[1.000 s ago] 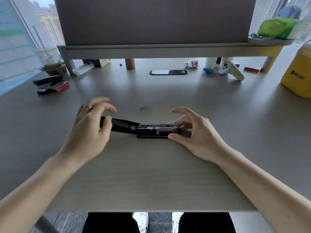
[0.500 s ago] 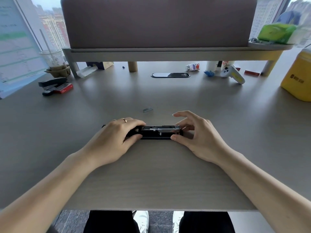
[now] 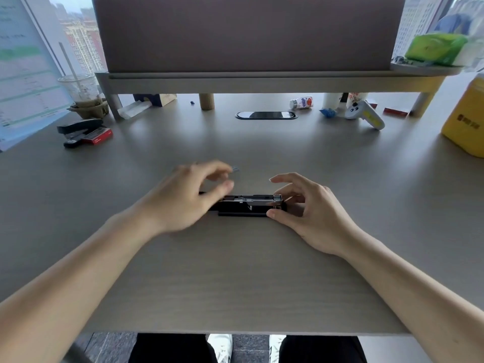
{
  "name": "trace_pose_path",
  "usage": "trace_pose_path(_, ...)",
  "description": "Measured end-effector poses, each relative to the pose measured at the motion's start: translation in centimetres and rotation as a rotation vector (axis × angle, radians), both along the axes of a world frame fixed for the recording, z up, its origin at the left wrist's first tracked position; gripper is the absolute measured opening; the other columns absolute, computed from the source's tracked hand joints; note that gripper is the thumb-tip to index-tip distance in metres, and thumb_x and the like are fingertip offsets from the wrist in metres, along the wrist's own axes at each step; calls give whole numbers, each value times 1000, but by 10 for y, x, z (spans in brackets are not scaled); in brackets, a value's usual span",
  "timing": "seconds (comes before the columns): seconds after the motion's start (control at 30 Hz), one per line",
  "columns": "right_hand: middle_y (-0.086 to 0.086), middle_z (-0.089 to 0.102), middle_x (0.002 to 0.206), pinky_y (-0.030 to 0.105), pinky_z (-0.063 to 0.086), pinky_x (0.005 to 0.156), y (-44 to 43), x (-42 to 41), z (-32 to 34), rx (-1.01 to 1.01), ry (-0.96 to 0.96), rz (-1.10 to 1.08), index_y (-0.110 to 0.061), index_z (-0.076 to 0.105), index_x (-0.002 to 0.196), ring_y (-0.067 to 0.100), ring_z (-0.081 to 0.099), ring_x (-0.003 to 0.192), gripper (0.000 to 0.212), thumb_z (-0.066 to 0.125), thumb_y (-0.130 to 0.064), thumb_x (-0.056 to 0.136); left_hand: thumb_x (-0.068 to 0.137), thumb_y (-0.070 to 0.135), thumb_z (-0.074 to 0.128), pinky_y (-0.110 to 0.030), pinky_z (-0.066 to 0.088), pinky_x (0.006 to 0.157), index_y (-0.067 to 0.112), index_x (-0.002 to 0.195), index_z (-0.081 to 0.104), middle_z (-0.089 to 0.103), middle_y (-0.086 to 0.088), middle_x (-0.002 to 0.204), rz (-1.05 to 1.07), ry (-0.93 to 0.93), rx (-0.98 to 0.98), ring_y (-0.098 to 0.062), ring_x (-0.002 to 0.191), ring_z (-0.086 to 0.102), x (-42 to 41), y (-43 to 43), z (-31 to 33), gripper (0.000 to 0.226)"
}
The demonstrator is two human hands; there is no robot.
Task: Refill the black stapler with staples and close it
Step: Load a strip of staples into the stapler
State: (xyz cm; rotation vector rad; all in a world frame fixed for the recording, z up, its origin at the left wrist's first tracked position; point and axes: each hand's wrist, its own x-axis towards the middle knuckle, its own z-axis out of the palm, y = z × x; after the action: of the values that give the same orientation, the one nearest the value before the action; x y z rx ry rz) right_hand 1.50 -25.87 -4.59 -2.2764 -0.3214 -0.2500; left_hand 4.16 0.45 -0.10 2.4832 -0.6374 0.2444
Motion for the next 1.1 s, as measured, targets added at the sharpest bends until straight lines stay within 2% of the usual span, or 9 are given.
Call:
trace_pose_path(0.07,-22,75,103,14,53,88,0,0,1,-1,-1,0,-39,66,128,-1,72,95,48,85,-36,83,98,37,65,-25,52,96,22,123,71,76,10,112,52,-37,-80,-6,105,71,26,-14,10,29)
trace_pose_path(0.2,-23,72,102,12,52,90,-2,-3,2,-12,-13,-9,-37,70,124,-1,71,100,42,84,-35,84,92,32,72,-28,46,100,16,133,66,71,-6,134,131,31,216,-26,124,66,76,-31,-1,44)
trace_pose_path(0.3,-21,73,106,18,54,94,-1,-4,1,-11,-10,3,-35,70,123,-2,70,103,41,83,-33,84,88,26,75,-36,54,99,16,125,71,77,-7,118,179,63,208,-30,111,71,89,-34,-16,38)
trace_pose_path(0.43,-18,74,111,23,55,96,-1,-3,2,-13,-7,10,-35,70,123,-3,70,104,41,83,-33,84,86,8,74,-36,58,92,14,107,78,79,-4,98,184,-12,154,-28,94,74,95,-36,-22,22)
trace_pose_path(0.57,-22,73,111,23,55,96,-1,-4,3,-4,4,17,-36,70,124,-5,69,104,46,84,-39,81,86,7,72,-35,59,89,13,103,77,78,-2,92,197,-33,64,-24,89,73,93,-31,-18,19)
trace_pose_path(0.67,-21,74,114,21,56,96,-3,-3,3,119,20,9,-34,70,125,-6,68,109,47,83,-45,81,88,7,74,-29,59,86,14,105,77,76,3,91,117,-54,-56,-15,82,72,73,-29,-3,18)
trace_pose_path(0.83,-7,79,106,36,59,96,-3,0,9,343,-20,-43,-28,75,116,6,74,102,21,71,-34,96,89,13,78,-24,60,82,20,108,76,79,10,95,-63,-89,-141,-4,85,75,27,-28,4,20)
trace_pose_path(0.93,-10,79,96,31,58,90,7,6,22,286,-85,-45,-27,75,113,5,74,93,21,75,-30,93,90,12,79,-26,60,85,18,110,75,79,10,97,-103,-85,-175,-3,87,76,16,-29,2,22)
trace_pose_path(1.1,-16,77,102,17,54,88,19,11,42,27,-113,35,-26,75,116,3,71,98,34,84,-31,83,91,13,78,-30,60,87,16,113,73,79,9,101,-145,-86,-184,-1,93,76,10,-31,5,22)
